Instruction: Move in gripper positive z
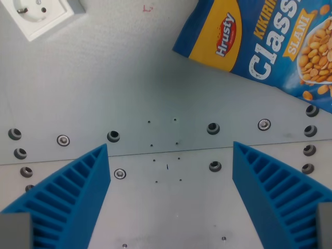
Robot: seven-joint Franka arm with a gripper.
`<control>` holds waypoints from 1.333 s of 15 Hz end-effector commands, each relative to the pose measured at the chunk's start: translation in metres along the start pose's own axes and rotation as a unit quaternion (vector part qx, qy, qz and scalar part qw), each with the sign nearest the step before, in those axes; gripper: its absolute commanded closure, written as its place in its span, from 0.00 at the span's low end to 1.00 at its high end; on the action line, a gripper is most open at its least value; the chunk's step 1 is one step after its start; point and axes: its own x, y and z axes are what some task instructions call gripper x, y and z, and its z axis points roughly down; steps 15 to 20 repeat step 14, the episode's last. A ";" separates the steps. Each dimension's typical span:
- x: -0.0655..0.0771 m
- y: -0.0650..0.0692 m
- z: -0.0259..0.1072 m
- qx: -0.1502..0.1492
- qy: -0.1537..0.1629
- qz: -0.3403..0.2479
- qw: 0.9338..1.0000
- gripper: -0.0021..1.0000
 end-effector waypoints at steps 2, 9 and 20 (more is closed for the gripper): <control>0.000 0.000 0.008 0.000 0.003 0.000 1.000 0.00; 0.000 0.000 0.043 0.000 0.003 0.000 1.000 0.00; 0.000 0.000 0.068 0.000 0.003 0.000 1.000 0.00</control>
